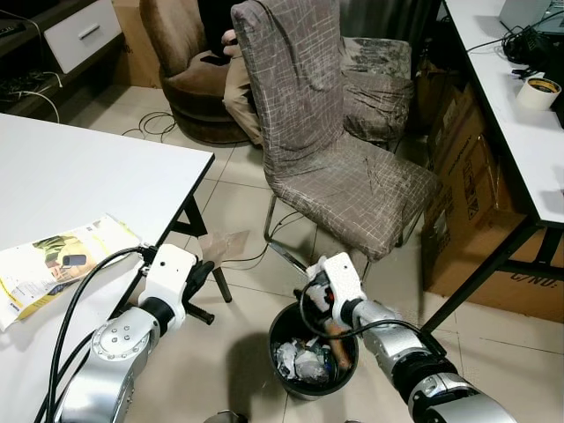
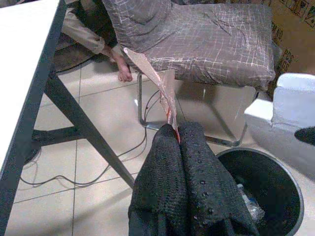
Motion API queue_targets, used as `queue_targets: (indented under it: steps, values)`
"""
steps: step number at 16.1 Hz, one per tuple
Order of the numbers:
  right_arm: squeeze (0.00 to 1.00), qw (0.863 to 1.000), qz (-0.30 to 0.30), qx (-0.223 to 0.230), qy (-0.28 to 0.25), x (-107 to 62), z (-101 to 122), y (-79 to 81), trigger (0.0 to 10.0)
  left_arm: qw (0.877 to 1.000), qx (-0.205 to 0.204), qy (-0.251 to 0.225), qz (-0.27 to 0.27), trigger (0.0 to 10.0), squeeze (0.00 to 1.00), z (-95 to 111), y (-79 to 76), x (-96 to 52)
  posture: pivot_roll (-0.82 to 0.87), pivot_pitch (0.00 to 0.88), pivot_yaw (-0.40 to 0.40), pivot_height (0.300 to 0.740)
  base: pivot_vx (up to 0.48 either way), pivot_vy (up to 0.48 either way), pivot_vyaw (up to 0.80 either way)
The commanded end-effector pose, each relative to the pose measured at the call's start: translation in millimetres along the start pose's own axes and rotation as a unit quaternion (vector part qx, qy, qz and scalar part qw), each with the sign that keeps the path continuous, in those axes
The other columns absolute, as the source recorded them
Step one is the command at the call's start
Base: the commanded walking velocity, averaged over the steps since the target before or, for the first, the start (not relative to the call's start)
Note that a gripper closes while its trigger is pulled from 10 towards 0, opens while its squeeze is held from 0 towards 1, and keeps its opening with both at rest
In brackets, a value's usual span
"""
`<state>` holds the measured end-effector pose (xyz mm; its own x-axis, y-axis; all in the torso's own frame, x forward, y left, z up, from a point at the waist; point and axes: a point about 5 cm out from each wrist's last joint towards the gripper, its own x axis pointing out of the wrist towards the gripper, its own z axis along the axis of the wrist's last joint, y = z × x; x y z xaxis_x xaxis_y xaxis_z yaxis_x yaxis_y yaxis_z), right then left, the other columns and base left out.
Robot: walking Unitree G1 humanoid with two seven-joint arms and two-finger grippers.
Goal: Picking trash to rubbish bin
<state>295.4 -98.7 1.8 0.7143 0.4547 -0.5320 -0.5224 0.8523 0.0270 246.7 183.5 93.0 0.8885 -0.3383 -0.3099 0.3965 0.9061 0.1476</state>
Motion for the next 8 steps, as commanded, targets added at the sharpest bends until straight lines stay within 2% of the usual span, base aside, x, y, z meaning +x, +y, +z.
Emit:
queue_targets:
  steps: [1,2,6,7,8]
  values:
    - [1.00,1.000,0.006,-0.014,0.008,1.9,3.0,1.4,10.0,1.000,0.005,0.002,-0.002,10.0,0.00,-0.1,1.0,1.1,-0.02,0.069,0.039,0.740,0.000,0.000,0.00]
    - [1.00,0.999,0.009,-0.033,0.028,2.4,-1.1,3.3,10.0,1.000,0.005,0.001,-0.002,10.0,0.00,0.0,0.8,1.1,-0.02,0.067,0.036,0.740,0.000,0.000,0.00]
    - [1.00,0.997,-0.005,-0.059,0.044,2.5,-3.9,1.9,10.0,1.000,0.004,0.002,-0.002,10.0,0.00,-0.6,-0.2,0.5,-0.01,0.063,0.031,0.740,0.000,0.000,0.00]
    - [0.89,0.997,-0.005,-0.065,0.047,3.0,-3.7,2.4,10.0,1.000,0.004,0.001,-0.002,10.0,0.00,-0.8,-0.5,0.2,-0.01,0.062,0.031,0.740,0.000,0.000,0.00]
    - [0.48,0.996,-0.001,-0.077,0.049,4.0,-2.4,4.2,10.0,1.000,0.004,0.001,-0.001,10.0,0.00,-0.8,0.1,0.0,-0.01,0.060,0.030,0.740,0.000,0.000,0.00]
